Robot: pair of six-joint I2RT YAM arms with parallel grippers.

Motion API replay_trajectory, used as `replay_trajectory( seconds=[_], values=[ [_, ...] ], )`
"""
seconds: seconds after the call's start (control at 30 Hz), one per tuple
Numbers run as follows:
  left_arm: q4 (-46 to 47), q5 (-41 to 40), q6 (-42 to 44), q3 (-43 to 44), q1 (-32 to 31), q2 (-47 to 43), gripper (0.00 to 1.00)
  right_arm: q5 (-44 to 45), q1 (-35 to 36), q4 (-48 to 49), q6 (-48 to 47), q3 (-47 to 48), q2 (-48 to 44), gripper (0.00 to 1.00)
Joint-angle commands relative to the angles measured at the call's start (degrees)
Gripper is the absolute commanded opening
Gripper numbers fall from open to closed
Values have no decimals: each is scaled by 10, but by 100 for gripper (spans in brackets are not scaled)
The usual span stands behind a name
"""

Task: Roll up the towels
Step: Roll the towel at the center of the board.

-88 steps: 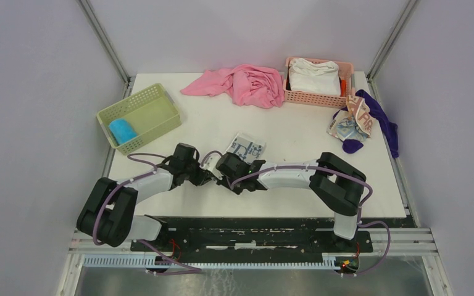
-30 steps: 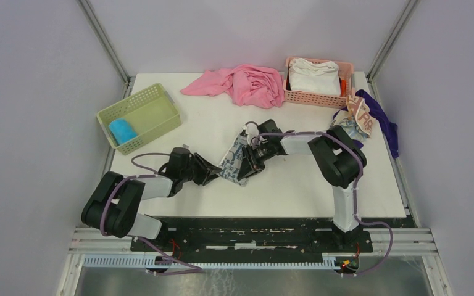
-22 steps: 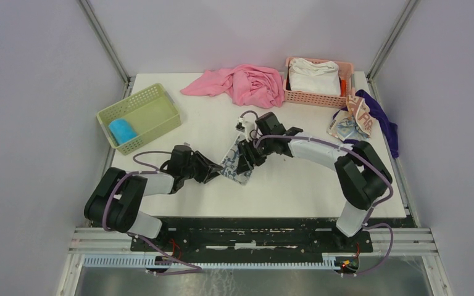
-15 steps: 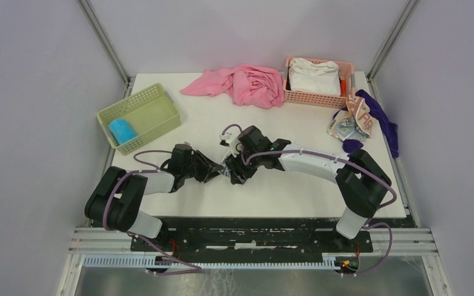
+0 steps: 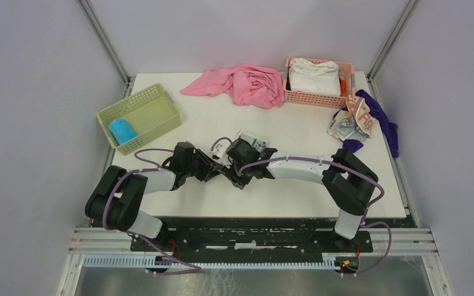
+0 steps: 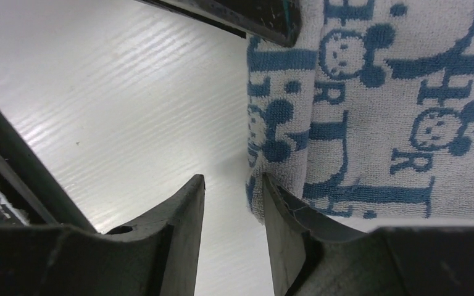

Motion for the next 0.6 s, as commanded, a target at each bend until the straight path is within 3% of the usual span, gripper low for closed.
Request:
replay_trajectory(
  seconds=[0.0, 0.43, 0.57],
  values=[
    [-117, -82, 28, -10, -3, 16, 43, 54, 1, -12, -13, 24, 16, 47],
    [-130, -82, 42, 12, -10, 25, 45, 113, 2, -33, -22, 15, 37, 49],
    [-130, -77, 46, 20, -15, 22, 51, 95, 2, -42, -22, 25, 57, 50]
  ],
)
